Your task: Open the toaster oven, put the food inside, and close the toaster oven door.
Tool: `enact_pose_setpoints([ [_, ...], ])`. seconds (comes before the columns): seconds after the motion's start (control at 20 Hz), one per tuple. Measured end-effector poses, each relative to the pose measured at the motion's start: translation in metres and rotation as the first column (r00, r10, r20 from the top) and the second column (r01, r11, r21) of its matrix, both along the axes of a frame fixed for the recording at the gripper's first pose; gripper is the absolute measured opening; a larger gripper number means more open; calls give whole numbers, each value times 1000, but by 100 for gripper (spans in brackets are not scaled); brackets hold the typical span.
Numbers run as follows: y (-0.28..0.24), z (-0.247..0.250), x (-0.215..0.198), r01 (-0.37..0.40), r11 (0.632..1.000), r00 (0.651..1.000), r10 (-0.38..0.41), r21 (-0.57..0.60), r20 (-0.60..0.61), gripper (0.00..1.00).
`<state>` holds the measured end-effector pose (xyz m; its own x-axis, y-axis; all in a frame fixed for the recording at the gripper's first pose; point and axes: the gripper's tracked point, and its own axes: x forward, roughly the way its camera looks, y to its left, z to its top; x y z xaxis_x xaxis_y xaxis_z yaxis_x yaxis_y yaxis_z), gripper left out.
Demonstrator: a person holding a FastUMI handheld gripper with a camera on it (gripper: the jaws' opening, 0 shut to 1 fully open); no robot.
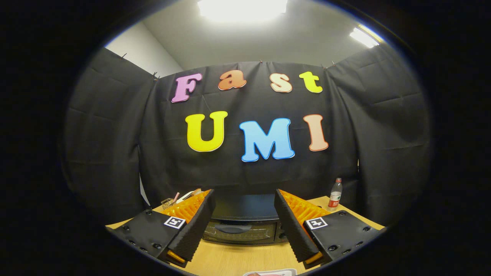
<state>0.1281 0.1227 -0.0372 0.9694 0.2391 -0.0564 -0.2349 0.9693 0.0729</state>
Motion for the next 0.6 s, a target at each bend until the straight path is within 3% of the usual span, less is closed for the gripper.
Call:
enact_pose_setpoints([
  [0.6, 36, -71, 71, -36, 999, 994, 33, -34, -101, 98],
])
